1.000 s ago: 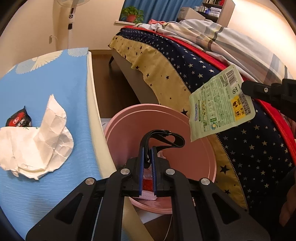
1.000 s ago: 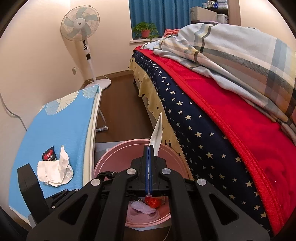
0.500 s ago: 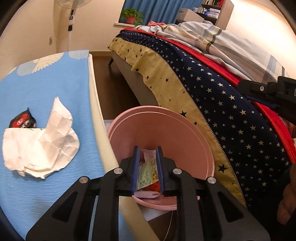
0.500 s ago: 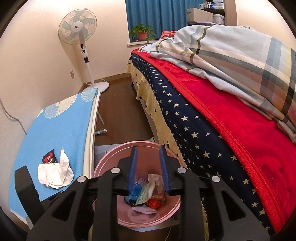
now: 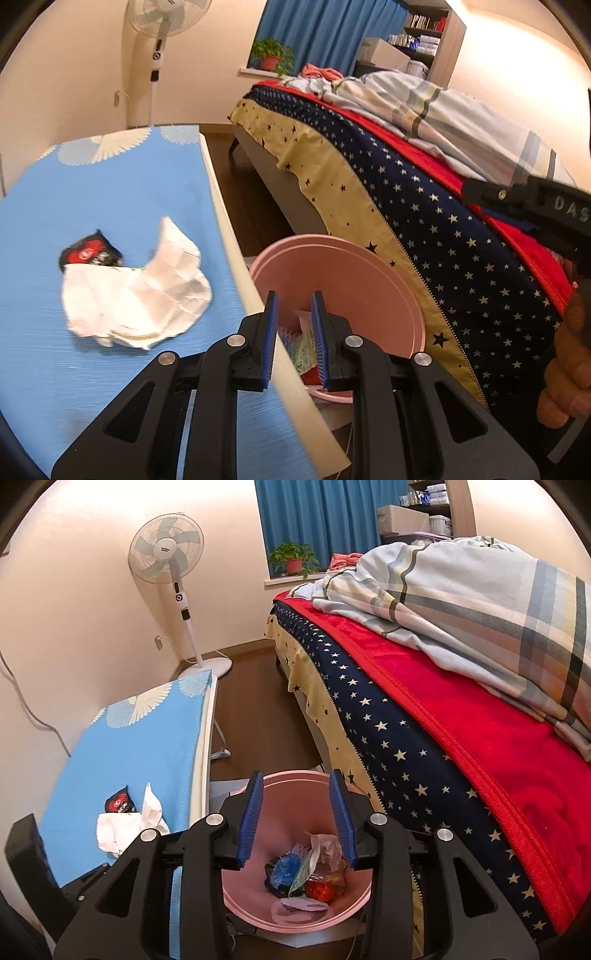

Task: Collect trash
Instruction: 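Move both tools back to the table toward the black-red wrapper and white tissue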

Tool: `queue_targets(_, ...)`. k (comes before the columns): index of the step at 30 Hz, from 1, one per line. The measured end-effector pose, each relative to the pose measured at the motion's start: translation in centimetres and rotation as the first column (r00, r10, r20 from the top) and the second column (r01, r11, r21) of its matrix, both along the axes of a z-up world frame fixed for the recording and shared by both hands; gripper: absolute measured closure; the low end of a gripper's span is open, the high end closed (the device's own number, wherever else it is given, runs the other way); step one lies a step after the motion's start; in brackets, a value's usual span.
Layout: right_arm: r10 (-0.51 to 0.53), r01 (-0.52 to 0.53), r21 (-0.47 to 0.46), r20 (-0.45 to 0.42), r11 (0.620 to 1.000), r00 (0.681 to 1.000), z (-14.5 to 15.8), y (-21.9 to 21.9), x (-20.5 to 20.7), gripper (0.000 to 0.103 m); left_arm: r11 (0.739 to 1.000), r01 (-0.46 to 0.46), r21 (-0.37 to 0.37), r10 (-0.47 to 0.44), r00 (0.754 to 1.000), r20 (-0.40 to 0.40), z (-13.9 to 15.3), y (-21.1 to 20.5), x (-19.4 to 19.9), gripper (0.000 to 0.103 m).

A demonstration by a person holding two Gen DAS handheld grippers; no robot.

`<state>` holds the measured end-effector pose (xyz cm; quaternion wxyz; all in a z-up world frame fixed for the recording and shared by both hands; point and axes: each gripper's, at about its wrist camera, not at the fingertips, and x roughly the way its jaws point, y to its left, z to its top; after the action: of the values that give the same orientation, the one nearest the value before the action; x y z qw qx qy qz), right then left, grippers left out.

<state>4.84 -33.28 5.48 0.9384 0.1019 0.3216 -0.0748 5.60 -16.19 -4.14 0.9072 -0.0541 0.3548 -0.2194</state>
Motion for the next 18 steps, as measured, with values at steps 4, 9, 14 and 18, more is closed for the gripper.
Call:
queue_targets(4,0.035,-0.035,0.019,0.012,0.999,0.999,-0.2,1.0,0.2,0.065,0.999,-0.032,-0.007,0.032,0.999,0.022,0.6,1.5,-0.5,0.085)
queue_targets(9,0.105,-0.106,0.04,0.018,0.994,0.994,-0.9,3.7,1.1,0.065,0.992,-0.126,-0.025,0.127,0.99,0.063,1.6,4.8,-0.8,0.085)
queue_targets(14,0.181,-0.182,0.058,0.022,0.982,0.983,-1.9,6.6,2.1,0.065,0.962,-0.268,-0.056,0.271,0.96,0.069,1.9,9.2,-0.6,0.085)
queue_targets(18,0.223,-0.223,0.089,0.009,0.971,0.975,-3.0,8.4,3.5,0.065,0.923,-0.377,-0.076,0.381,0.923,0.05,1.6,12.4,-0.4,0.085)
